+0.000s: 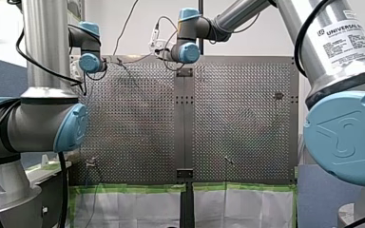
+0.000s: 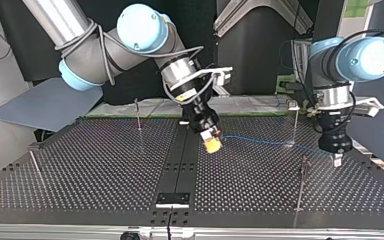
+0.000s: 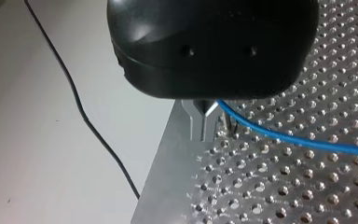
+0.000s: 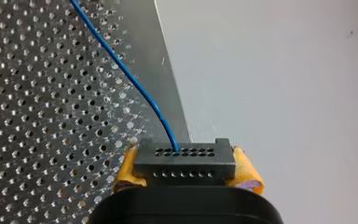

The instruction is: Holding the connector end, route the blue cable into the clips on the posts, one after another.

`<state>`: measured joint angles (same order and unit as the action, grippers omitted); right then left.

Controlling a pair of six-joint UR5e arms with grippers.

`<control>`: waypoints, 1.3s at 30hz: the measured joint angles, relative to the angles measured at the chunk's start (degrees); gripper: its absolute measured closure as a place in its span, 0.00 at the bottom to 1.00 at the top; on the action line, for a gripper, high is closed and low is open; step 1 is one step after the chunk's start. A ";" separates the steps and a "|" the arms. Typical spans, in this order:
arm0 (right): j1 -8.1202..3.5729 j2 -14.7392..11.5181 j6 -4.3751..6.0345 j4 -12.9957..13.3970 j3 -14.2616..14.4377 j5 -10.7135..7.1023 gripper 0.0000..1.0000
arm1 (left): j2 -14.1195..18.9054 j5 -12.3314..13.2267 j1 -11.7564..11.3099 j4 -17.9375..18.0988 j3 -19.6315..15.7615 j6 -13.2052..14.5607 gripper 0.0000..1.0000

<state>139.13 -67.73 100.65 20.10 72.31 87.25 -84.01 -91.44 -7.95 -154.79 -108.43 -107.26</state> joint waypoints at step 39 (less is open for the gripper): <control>0.40 0.00 0.41 -0.09 -1.22 0.13 1.00 | -0.20 6.40 -1.05 5.53 0.00 -7.23 1.00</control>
<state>139.53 -67.73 101.06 20.01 71.09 87.38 -84.21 -85.04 -9.00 -149.26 -108.43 -114.50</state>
